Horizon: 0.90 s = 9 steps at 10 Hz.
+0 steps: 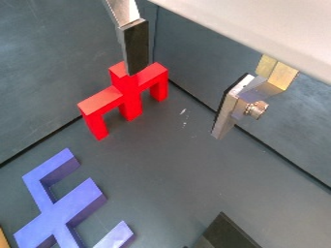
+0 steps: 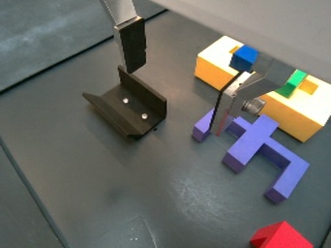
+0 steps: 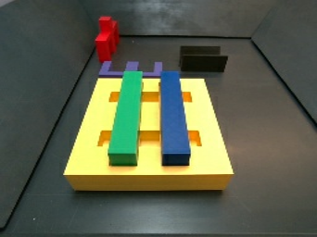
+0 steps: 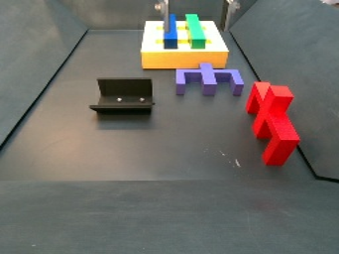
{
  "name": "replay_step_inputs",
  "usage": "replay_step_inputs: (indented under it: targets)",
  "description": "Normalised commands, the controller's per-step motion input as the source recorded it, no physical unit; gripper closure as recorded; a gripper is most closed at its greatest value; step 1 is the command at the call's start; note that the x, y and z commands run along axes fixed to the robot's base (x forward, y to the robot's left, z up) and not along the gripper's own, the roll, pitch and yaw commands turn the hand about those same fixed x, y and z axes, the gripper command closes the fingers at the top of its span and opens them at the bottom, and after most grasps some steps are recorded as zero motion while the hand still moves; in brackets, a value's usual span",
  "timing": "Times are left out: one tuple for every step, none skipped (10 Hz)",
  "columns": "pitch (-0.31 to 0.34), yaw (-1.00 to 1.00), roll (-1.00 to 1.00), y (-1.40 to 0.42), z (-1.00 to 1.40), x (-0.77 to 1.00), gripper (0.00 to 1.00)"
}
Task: Pick up the purple object. Move up. Place the purple object on the fixture. Regrasp the purple object. Move to above the board. Insert the purple object.
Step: Pick up the purple object.
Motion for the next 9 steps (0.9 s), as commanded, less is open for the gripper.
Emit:
replay_step_inputs:
  targets:
    - [0.000,0.00,0.00,0.00,-0.02,0.00,0.00]
    - [-0.016,0.00,0.00,0.00,-0.04,0.00,0.00]
    - [-0.026,0.00,0.00,0.00,-0.05,-0.02,0.00]
    - [-0.030,0.00,0.00,0.00,-0.07,-0.03,0.00]
    - [-0.033,0.00,0.00,0.00,-0.07,-0.03,0.00]
    - [-0.026,0.00,0.00,0.00,-0.07,-0.01,0.00]
    - [-0.024,0.00,0.00,0.00,-0.07,0.00,0.00]
    - [-0.034,0.00,0.00,0.00,-0.09,0.00,0.00]
    - [-0.033,0.00,0.00,0.00,-0.08,0.00,0.00]
